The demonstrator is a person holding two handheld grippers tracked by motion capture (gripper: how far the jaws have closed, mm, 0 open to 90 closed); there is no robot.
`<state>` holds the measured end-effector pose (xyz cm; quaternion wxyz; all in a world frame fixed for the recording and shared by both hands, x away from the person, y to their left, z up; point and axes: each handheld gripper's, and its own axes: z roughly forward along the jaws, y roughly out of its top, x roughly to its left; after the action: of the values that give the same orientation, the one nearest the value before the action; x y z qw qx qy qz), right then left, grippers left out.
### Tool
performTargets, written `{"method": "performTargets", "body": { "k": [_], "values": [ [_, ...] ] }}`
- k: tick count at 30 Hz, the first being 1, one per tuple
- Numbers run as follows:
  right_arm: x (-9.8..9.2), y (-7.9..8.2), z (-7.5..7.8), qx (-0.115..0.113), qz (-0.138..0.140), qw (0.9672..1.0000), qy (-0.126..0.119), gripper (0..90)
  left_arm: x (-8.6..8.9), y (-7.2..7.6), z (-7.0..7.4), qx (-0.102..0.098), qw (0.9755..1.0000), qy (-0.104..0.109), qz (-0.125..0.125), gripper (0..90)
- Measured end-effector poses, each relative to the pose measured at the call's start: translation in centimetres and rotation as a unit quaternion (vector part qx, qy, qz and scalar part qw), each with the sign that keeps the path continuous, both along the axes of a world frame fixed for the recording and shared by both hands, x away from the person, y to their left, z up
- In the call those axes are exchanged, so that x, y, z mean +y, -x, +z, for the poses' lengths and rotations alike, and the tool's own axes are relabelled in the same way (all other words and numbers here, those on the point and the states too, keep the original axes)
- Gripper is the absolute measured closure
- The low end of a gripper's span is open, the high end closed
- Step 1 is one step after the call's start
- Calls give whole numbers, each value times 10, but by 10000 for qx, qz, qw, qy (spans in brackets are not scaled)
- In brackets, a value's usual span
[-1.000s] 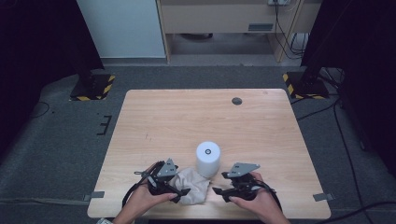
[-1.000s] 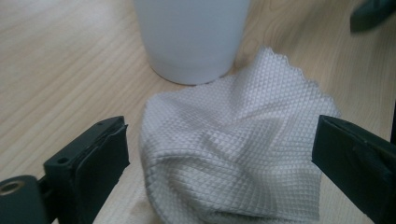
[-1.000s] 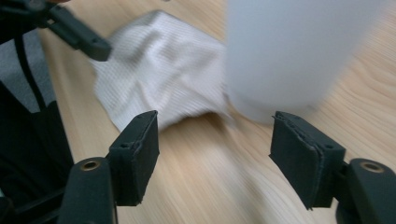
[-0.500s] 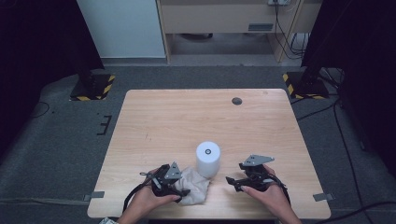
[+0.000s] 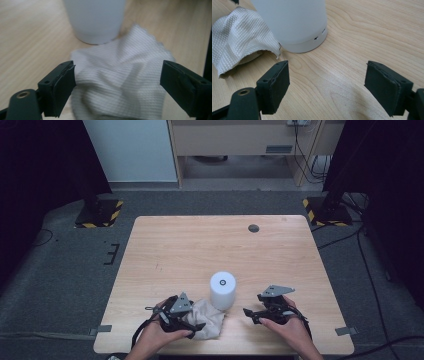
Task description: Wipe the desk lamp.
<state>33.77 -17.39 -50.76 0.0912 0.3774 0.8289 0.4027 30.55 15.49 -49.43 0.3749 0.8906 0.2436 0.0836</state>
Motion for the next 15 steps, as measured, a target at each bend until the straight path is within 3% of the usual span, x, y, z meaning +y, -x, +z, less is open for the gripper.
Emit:
{"method": "performTargets", "body": {
  "k": [3, 5, 6, 9, 11, 12, 15],
  "values": [
    [-1, 1, 0, 21, -16, 10000, -12, 202, -9, 9, -6, -71, 9992, -382, -95, 116],
    [-1, 1, 0, 25, -35, 10000, -31, 202, -12, 10, -11, -9, 9983, -575, -63, 108],
    [-1, 1, 0, 15, -32, 10000, -28, 202, -12, 9, -14, -17, 9962, -868, -77, 103],
    [0, 1, 0, 21, 14, 10000, 1, 202, -10, 5, -16, 38, 9966, -816, 116, 143],
    [1, 1, -1, 7, 19, 10000, -7, 202, -9, 3, -18, 99, 9958, -900, 94, 210],
    [1, 0, -1, 5, 21, 10000, -6, 202, -10, 2, -20, 227, 9956, -906, 86, 211],
    [0, 0, -1, 29, 9, 10000, -14, 203, -7, 1, -21, 368, 9962, -783, 90, 254]
  ]
}}
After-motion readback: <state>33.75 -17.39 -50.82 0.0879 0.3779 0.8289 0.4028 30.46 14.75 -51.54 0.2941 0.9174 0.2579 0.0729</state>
